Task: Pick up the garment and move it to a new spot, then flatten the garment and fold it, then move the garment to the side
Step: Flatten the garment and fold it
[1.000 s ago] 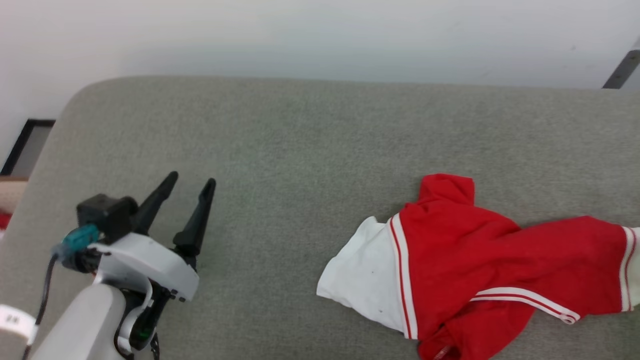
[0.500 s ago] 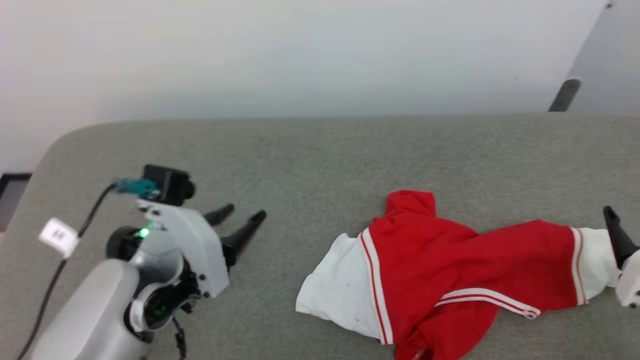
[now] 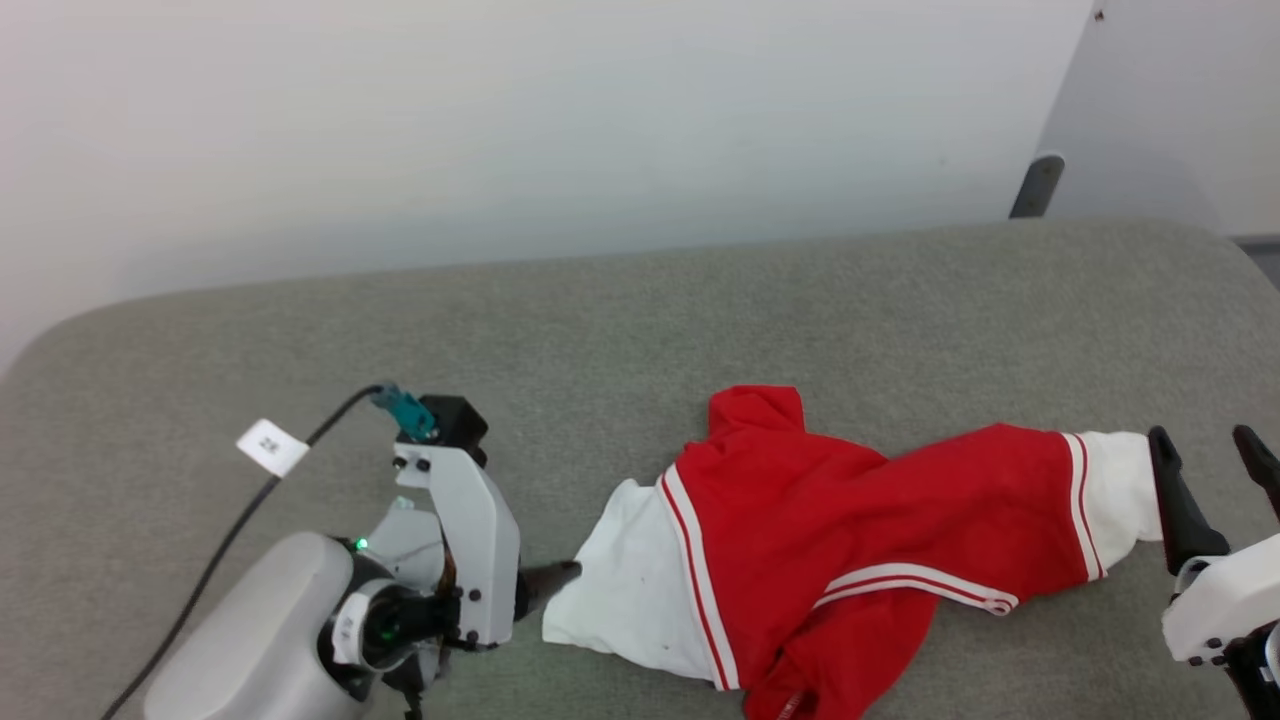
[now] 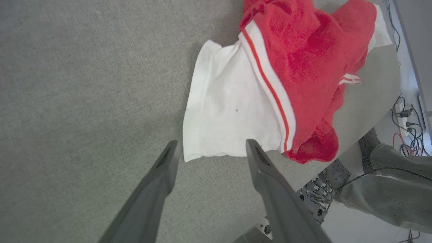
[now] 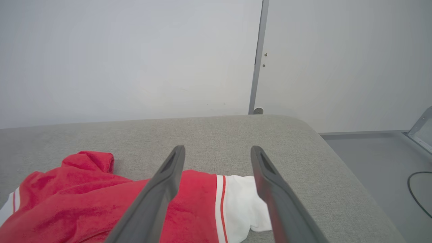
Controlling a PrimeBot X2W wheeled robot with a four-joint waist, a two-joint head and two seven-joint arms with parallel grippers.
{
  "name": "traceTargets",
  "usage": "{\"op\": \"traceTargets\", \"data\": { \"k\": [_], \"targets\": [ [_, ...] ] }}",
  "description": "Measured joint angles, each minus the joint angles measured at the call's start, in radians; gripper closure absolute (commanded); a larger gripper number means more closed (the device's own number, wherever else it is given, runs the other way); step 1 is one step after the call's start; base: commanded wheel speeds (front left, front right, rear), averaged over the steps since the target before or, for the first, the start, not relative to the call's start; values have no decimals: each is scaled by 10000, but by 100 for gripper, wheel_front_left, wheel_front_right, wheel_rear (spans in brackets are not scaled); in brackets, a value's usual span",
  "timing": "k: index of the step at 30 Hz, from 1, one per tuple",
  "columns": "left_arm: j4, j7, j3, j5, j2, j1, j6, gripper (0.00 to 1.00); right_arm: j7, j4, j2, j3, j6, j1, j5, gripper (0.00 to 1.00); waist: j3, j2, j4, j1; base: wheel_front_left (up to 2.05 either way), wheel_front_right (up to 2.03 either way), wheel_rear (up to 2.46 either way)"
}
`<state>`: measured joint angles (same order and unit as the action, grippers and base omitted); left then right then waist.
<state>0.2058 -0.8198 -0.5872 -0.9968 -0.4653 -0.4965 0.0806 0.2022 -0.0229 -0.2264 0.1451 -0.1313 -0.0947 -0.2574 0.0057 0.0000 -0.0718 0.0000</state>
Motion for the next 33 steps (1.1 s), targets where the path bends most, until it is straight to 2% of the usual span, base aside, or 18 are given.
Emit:
{"op": "traceTargets", "data": {
  "k": [6, 16, 17, 18, 19, 26, 33],
  "targets": [
    [821, -100, -182, 35, 142, -67, -13, 0, -102, -326, 387, 81, 0, 21, -73, 0, 350, 0, -250, 0, 0, 0, 0],
    [2449, 86, -512, 230, 531, -296, -259, 0, -217, -485, 562, 221, 0, 16, -132, 0, 982, 0, -540, 0, 0, 0, 0],
    [2604, 123, -516, 230, 571, -349, -291, 24, -219, -491, 575, 228, 0, 8, -132, 0, 1021, 0, -553, 0, 0, 0, 0],
    [2734, 180, -531, 234, 608, -379, -353, 78, -221, -491, 583, 234, 0, -8, -132, 0, 1057, 0, -561, 0, 0, 0, 0],
    [2857, 307, -562, 309, 610, -430, -462, 100, -234, -493, 585, 240, 0, -15, -132, 0, 1088, 0, -565, 0, 0, 0, 0],
    [3731, 667, -522, 357, 763, -826, -890, 100, -305, -477, 660, 267, 0, -37, -132, 0, 1205, 0, -483, 0, 0, 0, 0],
    [4077, 892, -401, 360, 662, -1220, -1030, 100, -157, -368, 495, 245, 0, -35, -148, 0, 1223, 0, -309, 0, 0, 0, 0]
  ]
}}
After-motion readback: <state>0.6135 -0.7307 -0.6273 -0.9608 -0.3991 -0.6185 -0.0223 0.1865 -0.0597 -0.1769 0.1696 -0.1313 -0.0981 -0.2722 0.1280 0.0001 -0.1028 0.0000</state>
